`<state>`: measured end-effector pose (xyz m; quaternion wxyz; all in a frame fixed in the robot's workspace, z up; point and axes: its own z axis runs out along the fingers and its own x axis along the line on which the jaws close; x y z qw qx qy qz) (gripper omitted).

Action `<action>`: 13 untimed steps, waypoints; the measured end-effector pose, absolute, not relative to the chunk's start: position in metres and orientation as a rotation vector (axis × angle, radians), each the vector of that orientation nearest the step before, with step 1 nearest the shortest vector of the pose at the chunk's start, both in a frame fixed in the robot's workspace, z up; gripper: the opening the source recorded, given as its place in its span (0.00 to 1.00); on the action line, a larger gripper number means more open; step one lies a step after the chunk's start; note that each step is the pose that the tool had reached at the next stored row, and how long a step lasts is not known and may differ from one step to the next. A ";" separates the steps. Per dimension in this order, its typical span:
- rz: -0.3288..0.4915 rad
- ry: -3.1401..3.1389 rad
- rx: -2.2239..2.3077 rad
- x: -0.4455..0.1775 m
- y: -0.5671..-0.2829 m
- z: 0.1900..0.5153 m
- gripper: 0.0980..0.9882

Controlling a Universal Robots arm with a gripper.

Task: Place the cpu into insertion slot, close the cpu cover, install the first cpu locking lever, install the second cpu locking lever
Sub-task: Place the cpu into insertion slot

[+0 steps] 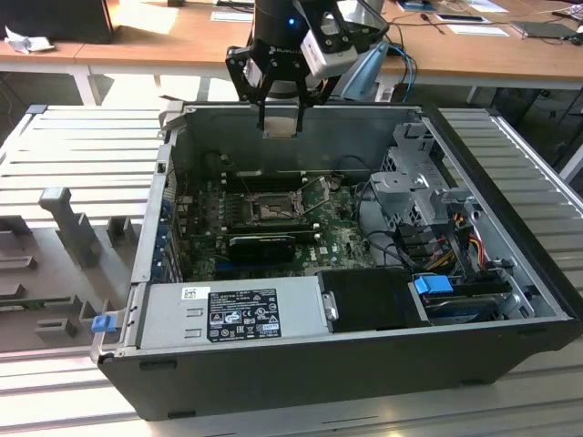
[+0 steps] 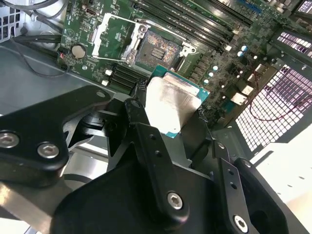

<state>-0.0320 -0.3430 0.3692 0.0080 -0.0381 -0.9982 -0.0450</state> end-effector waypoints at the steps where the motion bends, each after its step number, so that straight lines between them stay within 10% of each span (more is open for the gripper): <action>1: -0.141 -3.120 -0.125 -0.032 -0.343 0.369 0.48; 13: -0.142 -3.118 -0.214 -0.032 -0.343 0.369 0.48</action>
